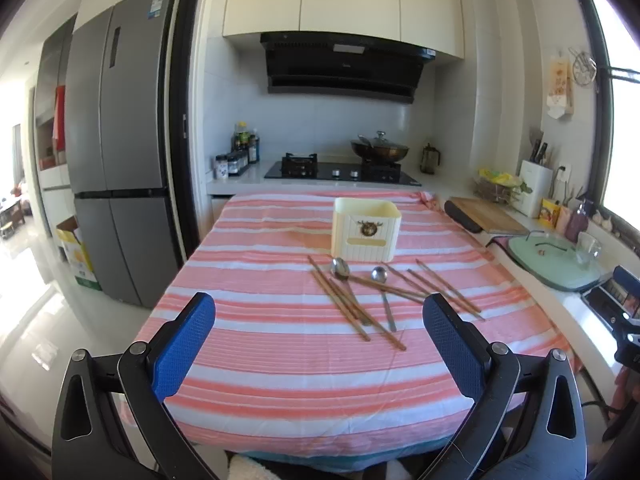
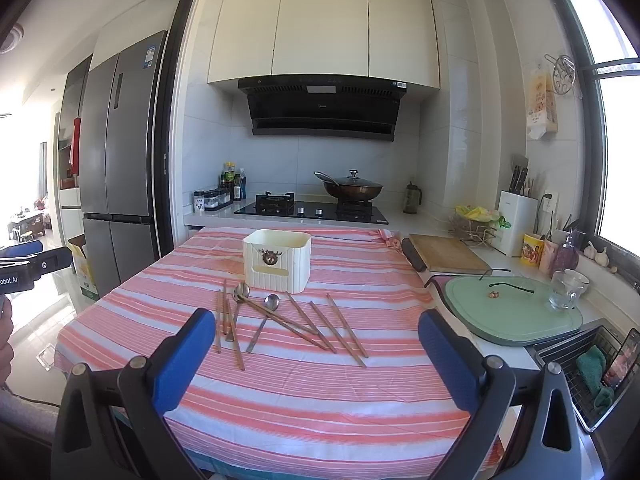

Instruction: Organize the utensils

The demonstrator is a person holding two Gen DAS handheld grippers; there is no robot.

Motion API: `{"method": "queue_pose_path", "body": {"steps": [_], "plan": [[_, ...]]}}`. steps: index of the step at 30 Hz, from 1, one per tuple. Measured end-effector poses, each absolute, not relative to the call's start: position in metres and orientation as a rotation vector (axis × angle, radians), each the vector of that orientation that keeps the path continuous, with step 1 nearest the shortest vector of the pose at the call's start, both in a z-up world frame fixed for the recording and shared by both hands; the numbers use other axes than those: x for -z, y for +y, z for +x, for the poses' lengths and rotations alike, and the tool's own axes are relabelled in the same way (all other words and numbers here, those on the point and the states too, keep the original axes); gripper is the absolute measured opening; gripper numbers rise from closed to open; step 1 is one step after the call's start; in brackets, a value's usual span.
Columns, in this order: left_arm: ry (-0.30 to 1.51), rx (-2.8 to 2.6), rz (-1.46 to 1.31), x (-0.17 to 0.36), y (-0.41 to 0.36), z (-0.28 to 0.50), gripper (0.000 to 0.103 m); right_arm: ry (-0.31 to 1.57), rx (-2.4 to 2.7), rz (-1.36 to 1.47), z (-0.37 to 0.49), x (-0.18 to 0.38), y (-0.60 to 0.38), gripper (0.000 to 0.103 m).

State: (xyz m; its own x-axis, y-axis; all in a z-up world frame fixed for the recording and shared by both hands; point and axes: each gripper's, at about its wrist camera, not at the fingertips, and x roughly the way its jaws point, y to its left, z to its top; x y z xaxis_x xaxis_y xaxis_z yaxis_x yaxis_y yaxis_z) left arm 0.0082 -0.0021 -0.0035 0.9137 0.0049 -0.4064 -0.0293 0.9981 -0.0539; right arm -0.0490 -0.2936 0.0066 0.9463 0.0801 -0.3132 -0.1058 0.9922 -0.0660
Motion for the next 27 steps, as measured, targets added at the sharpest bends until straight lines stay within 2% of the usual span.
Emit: {"method": "queue_pose_path", "body": {"steps": [27], "plan": [[0.408,-0.018,-0.057,0.0002,-0.0059,0.0069,0.103,0.308,-0.102,-0.078,-0.0484,-0.0056,-0.2902,0.103]]}}
